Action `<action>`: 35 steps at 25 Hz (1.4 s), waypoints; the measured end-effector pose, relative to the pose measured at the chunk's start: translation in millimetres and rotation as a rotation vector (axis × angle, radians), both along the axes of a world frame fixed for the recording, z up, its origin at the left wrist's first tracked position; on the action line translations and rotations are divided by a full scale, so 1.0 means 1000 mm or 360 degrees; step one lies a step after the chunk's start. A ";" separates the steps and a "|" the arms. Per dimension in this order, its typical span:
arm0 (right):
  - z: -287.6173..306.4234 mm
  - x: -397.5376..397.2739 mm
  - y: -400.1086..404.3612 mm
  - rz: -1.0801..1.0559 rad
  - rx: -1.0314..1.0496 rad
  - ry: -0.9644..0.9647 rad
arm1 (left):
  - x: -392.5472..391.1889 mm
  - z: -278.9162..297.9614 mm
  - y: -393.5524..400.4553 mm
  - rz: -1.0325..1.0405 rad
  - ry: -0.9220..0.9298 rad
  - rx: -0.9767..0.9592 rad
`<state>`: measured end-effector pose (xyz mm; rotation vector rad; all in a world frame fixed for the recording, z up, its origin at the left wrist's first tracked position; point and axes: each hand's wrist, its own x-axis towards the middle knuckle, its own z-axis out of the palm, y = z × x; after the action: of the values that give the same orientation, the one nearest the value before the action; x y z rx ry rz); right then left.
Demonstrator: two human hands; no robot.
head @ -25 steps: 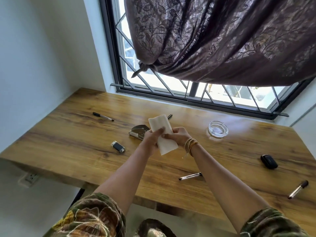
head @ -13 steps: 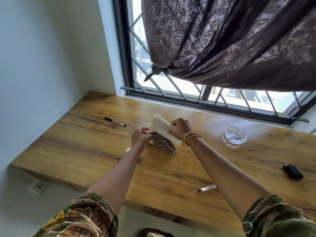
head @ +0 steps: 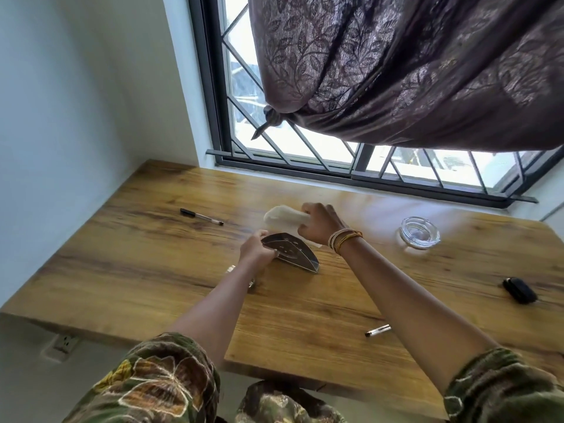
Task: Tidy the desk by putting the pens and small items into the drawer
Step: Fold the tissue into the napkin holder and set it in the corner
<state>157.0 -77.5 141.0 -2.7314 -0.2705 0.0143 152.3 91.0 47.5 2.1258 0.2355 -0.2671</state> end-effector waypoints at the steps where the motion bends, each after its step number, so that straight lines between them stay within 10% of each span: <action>1: 0.000 0.000 0.000 -0.0004 -0.0055 0.0030 | 0.001 -0.002 0.000 -0.0012 -0.0016 0.0010; 9: -0.006 -0.006 0.004 0.0062 -0.0290 0.0113 | 0.003 0.034 0.011 -0.0087 -0.0204 -0.0519; 17: -0.017 -0.002 0.012 0.0003 -0.0281 0.0146 | 0.006 0.026 0.016 -0.0022 -0.0226 0.0028; 35: -0.037 0.000 0.001 -0.0162 -0.0089 0.0467 | 0.024 0.006 0.018 -0.0373 -0.0009 0.0074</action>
<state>156.6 -76.6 103.8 -2.7467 -0.0476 0.3959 176.2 108.6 53.9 2.2013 -0.0117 -0.3953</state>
